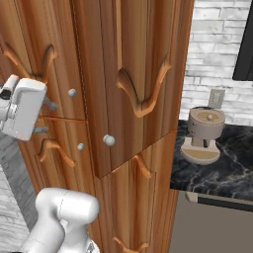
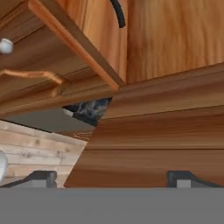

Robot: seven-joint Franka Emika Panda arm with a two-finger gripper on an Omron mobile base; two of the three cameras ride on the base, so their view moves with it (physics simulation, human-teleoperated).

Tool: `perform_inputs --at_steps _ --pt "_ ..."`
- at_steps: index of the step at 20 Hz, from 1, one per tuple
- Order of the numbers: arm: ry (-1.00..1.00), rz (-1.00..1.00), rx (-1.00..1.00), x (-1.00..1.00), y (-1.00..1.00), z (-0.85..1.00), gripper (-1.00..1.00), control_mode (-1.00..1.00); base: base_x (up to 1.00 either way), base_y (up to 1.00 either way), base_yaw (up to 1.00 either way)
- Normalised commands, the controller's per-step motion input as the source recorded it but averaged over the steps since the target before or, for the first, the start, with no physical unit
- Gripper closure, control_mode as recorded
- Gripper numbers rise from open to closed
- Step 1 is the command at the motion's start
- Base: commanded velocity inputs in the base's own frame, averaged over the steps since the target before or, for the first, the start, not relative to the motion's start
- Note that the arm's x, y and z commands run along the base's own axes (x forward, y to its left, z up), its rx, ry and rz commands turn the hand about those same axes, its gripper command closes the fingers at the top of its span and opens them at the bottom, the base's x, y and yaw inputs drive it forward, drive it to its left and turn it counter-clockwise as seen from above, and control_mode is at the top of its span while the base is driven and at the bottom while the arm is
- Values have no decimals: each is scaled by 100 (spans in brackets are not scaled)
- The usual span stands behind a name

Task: Retrieve the pan from the cabinet, then place the raw meat into the pan to avoid contamination.

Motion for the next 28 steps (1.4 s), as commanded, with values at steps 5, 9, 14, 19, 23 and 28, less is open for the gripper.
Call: perform_inputs --at_steps 5,9,14,19,23,28 --pt "28 -16 -19 14 -42 -15 -100 -100 0 0 0" --pt "28 -20 -15 0 -52 -2 -100 -100 0 0 0" --pt "26 -20 -14 0 -52 0 -100 -100 0 0 0" --pt "21 -21 -13 0 -48 -3 -100 -100 0 0 0" --pt "18 -22 -11 -5 -48 -5 -100 -100 0 0 0" --pt "12 -22 -8 -12 -51 -1 -100 -100 0 0 0"
